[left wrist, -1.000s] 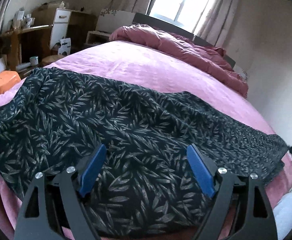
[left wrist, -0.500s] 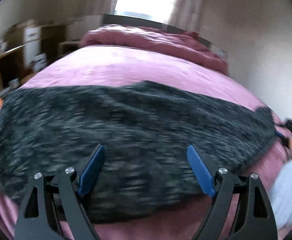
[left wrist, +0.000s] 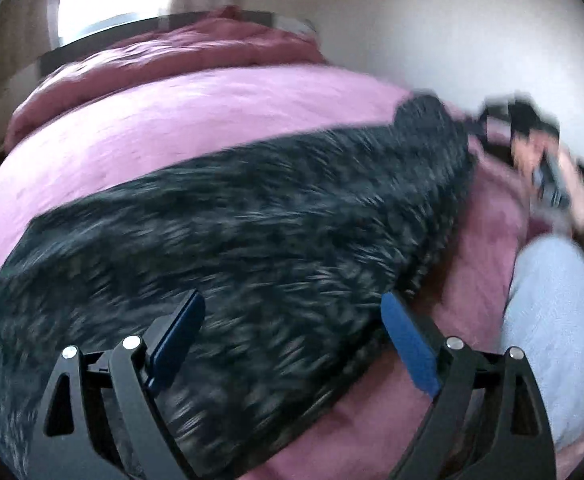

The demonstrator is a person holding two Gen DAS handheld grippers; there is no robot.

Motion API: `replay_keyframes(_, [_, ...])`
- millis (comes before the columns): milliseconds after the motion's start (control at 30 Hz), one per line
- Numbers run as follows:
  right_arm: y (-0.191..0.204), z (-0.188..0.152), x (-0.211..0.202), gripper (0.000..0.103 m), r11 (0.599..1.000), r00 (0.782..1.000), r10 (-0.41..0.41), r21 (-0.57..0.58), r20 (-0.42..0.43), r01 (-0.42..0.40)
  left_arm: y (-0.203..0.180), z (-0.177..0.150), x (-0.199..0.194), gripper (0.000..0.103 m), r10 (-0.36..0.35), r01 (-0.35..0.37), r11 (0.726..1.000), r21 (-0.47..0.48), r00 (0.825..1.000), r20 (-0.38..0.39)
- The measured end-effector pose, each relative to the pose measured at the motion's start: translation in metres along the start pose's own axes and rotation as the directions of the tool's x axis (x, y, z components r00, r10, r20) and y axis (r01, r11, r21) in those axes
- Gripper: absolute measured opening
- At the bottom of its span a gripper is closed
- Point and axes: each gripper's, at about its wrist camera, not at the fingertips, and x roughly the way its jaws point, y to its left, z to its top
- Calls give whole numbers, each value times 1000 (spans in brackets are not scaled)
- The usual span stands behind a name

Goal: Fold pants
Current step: 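Grasp the leg hems with the right tool while the left tool pinches the waistband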

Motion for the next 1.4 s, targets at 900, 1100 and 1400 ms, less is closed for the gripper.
replay_keyframes(900, [-22,-1,13,10,997,995,54,53,-83,-50,2,32,-23,1,-226,230,966,-115,973,52])
replay_keyframes(1100, [21,3,-32,2,985,996,31,-172,87,-16,-29,22,-24,1,-252,252,967,-22,968,17])
replay_keyframes(1400, [-23,1,-9,50,998,995,-15,-55,-95,9,-37,17,12,45,-137,140,989,44,988,-66])
